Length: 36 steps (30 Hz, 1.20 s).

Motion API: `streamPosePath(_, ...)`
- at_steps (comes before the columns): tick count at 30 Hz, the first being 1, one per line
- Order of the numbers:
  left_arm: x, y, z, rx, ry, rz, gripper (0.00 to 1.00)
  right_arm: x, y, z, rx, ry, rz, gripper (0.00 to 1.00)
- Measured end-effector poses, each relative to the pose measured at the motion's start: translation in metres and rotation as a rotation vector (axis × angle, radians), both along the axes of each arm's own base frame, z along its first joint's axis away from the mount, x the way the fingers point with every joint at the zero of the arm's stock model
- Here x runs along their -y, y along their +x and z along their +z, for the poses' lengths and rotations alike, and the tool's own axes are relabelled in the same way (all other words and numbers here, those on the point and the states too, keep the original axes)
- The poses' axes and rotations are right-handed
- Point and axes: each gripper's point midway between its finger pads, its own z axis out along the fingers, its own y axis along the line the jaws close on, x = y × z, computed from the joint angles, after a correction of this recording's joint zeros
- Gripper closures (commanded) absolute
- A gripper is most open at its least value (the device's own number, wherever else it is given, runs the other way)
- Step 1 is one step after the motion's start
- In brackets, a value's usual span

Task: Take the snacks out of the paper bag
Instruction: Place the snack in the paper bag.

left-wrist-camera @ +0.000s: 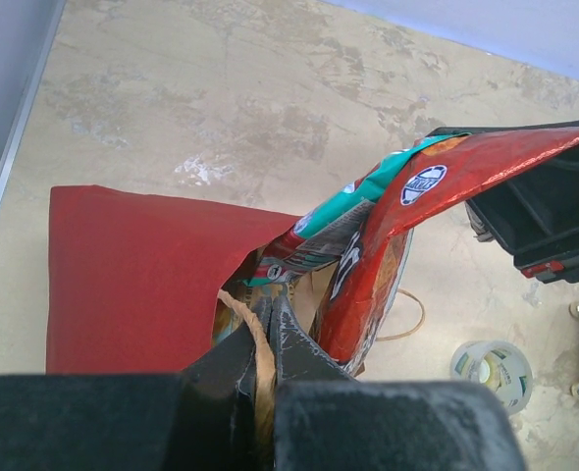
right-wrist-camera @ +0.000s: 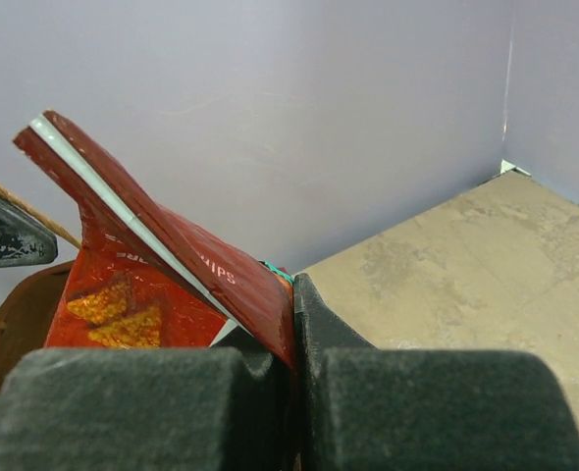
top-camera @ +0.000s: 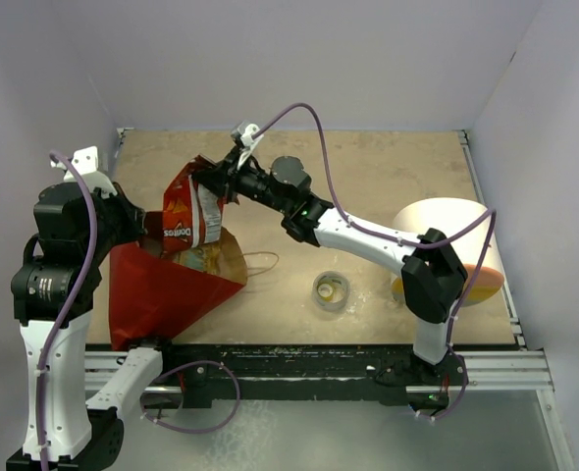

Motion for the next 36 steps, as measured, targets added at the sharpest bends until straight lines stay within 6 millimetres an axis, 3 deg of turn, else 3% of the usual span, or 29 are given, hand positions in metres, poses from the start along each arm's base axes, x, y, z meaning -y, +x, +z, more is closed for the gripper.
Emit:
streamPosePath(10, 0.006, 0.003, 0.000, -0.003, -0.028, -0.018, 1.00, -0.014, 0.003, 0.019, 0.030, 0.020, -0.050, 1.00)
streamPosePath(17, 0.007, 0.005, 0.002, 0.004, -0.041, -0.015, 1.00, -0.015, 0.011, 0.011, 0.016, 0.014, -0.115, 1.00)
streamPosePath(21, 0.008, 0.006, 0.004, 0.010, -0.060, -0.006, 1.00, -0.022, -0.002, 0.018, 0.066, 0.047, -0.081, 1.00)
streamPosePath(24, 0.008, 0.009, 0.007, 0.021, -0.070, -0.002, 1.00, -0.035, -0.022, 0.020, 0.116, 0.100, -0.025, 1.00)
streamPosePath(28, 0.008, 0.010, 0.011, 0.031, -0.078, 0.005, 1.00, -0.061, -0.051, 0.003, 0.159, 0.145, 0.071, 1.00)
streamPosePath(32, 0.007, 0.008, 0.013, 0.035, -0.076, 0.009, 1.00, -0.084, -0.076, -0.034, 0.173, 0.121, 0.163, 1.00)
streamPosePath(36, 0.007, 0.008, 0.013, 0.036, -0.076, 0.006, 1.00, -0.091, -0.094, -0.059, 0.178, 0.080, 0.234, 1.00)
